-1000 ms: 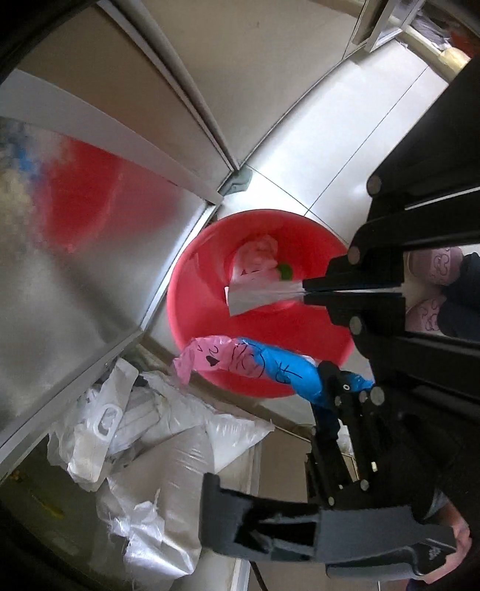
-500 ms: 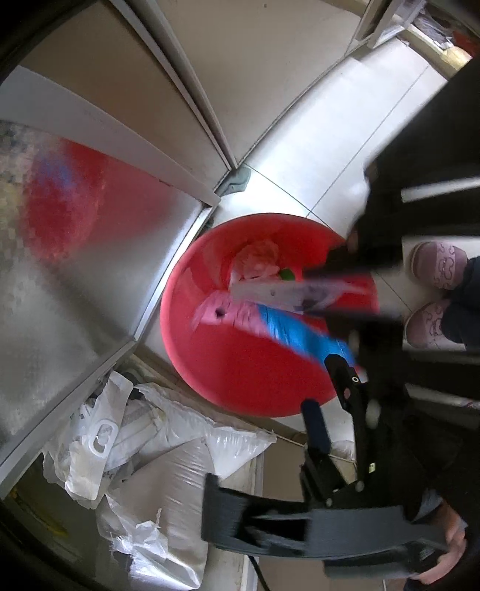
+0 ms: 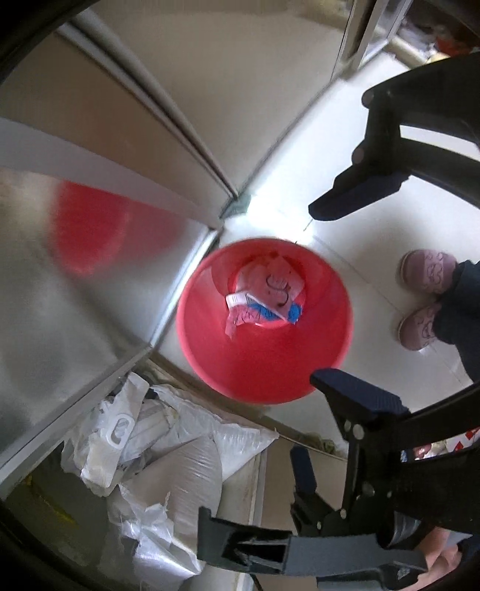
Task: Collect trash
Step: 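Open the left tool over the bucket while the right tool releases the clear bag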
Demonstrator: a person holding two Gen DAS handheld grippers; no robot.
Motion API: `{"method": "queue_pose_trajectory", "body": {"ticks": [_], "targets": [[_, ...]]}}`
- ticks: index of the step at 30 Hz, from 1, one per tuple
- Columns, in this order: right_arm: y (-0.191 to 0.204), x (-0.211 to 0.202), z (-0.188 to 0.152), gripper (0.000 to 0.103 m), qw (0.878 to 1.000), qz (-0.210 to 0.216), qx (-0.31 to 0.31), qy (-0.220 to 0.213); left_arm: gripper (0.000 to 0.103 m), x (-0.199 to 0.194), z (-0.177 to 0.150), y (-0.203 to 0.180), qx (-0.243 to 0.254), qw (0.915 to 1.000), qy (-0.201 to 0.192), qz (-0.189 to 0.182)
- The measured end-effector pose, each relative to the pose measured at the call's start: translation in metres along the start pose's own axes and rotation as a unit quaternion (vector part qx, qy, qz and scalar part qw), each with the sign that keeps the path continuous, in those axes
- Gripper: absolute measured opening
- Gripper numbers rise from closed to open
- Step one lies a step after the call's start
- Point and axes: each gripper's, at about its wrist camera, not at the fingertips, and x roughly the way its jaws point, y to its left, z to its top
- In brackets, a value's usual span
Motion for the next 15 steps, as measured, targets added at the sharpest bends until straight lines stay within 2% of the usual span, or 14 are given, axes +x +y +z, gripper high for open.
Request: {"method": "queue_pose_trajectory", "body": {"ticks": [4,8,9,15], "targets": [[0.009,-0.057,-0.01,0.096,1.0,-0.012,-0.002,-0.019,0.089,-0.065,-0.014,-0.006,0.001,0.9996,-0.028,-0.003],[0.028,-0.127,-0.014,0.096,0.998,-0.029,-0.031,-0.051,0.09,-0.148,-0.029,-0.015,0.007,0.9975,-0.07,0.003],[0.031,-0.143,-0.014,0.102,0.997,-0.025,-0.033,-0.059,0.09,-0.164,-0.032,-0.017,0.006,0.997,-0.077,0.003],[0.048,-0.258,-0.017,0.103,0.995,0.001,-0.018,-0.1,0.093,-0.293,-0.055,-0.031,0.001,0.9897,-0.143,0.006]]}}
